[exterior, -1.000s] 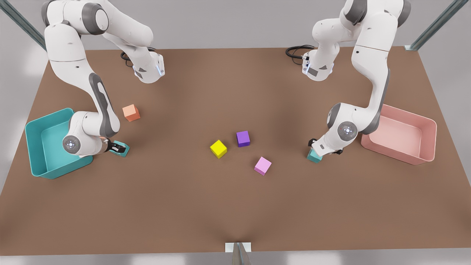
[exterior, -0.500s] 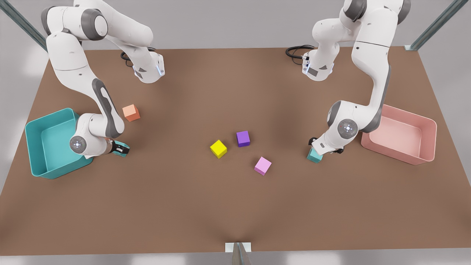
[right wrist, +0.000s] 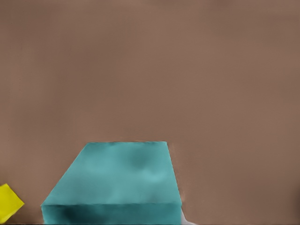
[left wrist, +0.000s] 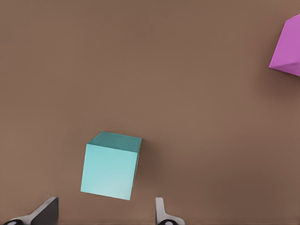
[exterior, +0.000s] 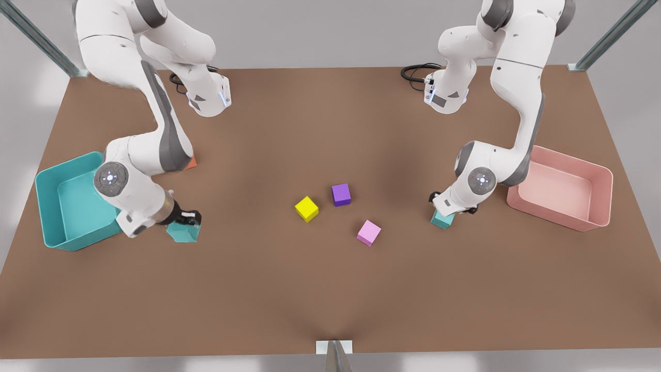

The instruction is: Stack the two blue cubes on top of each other

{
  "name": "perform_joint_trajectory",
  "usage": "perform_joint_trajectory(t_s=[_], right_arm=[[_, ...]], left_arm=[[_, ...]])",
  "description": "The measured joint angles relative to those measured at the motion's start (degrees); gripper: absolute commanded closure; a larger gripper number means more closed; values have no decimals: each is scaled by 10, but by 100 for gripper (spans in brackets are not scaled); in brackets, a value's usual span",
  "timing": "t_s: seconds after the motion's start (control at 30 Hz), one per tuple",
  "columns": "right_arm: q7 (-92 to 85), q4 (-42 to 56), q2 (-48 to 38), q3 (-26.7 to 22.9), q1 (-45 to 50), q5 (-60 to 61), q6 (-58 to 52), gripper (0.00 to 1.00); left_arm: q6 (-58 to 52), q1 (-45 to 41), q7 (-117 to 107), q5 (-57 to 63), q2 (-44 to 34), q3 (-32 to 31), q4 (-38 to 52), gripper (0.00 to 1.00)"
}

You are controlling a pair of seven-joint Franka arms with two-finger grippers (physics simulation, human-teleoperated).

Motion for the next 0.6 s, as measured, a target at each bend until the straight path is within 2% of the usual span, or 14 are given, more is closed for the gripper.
perform_joint_trajectory(t_s=[0.17, 0.23, 0.33, 0.47, 0.6], right_arm=[[-13, 212, 105, 5, 271, -4, -63, 56], [-11, 239, 136, 4, 355, -5, -71, 56], [6, 222, 148, 8, 452, -29, -81, 57], [35, 126, 115, 14, 507, -61, -96, 57], [70, 102, 177, 20, 529, -106, -65, 57]], left_arm=[[28, 4, -3, 2, 30, 0, -5, 0], [37, 2, -5, 3, 39, 1, -5, 0], [55, 4, -6, 15, 52, 1, -5, 0], [70, 5, -8, 22, 57, 1, -2, 0], [83, 6, -9, 24, 69, 2, -5, 0]])
